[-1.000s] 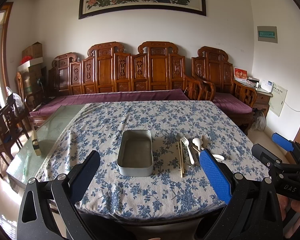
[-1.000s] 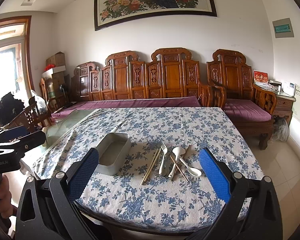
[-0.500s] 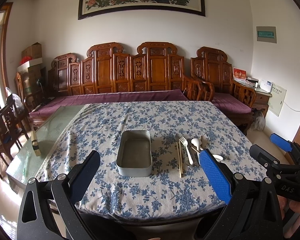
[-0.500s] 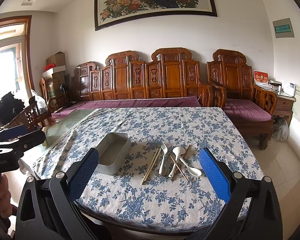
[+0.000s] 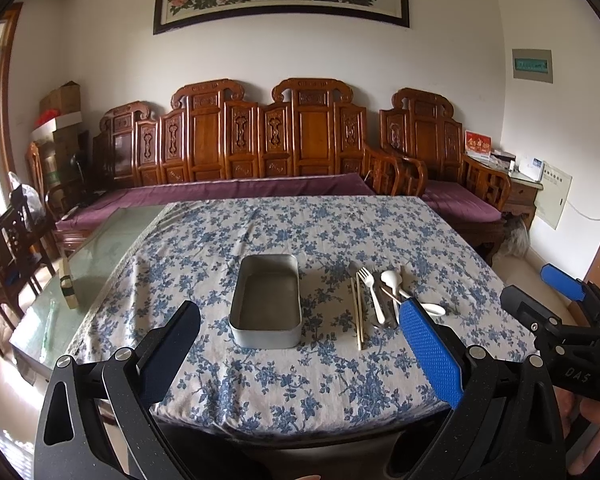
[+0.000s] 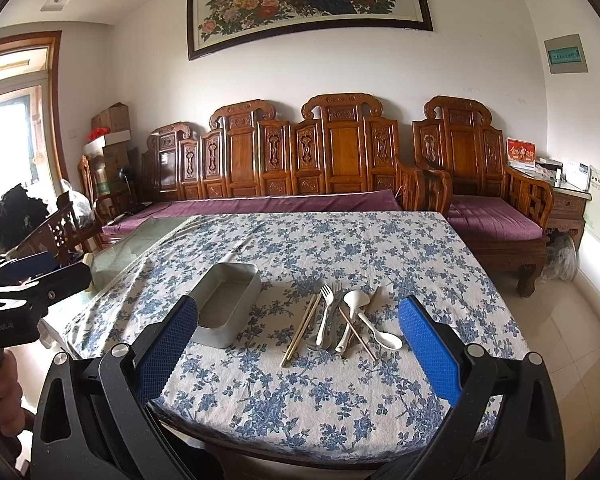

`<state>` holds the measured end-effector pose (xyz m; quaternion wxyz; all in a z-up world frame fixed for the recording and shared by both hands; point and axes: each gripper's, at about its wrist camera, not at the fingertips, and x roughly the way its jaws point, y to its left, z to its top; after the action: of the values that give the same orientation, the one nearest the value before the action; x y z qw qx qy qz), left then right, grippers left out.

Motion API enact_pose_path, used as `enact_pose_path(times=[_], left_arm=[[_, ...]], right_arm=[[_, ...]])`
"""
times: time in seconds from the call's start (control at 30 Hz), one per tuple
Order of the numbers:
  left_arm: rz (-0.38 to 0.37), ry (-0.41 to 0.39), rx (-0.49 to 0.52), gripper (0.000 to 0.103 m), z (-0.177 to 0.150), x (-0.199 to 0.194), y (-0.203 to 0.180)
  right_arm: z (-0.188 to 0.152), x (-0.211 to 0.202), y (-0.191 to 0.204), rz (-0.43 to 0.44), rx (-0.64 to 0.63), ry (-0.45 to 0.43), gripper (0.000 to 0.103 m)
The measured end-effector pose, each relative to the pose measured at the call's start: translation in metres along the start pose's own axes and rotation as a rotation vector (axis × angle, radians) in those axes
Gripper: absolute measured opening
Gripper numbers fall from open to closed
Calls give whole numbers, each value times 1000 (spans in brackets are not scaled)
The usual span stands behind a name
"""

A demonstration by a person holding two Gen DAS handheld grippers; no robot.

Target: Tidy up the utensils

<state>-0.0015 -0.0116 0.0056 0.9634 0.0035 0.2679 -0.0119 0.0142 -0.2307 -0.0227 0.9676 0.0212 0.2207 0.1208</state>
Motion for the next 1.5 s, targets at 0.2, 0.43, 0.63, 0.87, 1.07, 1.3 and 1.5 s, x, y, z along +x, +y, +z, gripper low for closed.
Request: enact_pose_path(times=[0.2,0.43,0.63,0.87,1.07,1.3,1.5], left_arm=[[-15,70,10,97,-7,27,0],[-41,157,42,97,-14,70,-2],[-87,246,80,97,-26,110,-12],[-140,327,122,97,-34,149,-22],[-161,358,132,97,-33,176,-25],[-211,384,153,96,-34,207,-35],[-234,408,153,96,-41,227,-41]], right_arm=[[-8,13,-10,-7,5,26,100],[-14,43,-24,-8,9,47,100],[-23,79,-44,-18,7,104,98],[-30,128,-70,-8,-3,187,69],[-34,183,-87,19,-18,274,47],[-60,265,-92,59,-72,424,32],[-86,295,-101,58,-87,507,28]])
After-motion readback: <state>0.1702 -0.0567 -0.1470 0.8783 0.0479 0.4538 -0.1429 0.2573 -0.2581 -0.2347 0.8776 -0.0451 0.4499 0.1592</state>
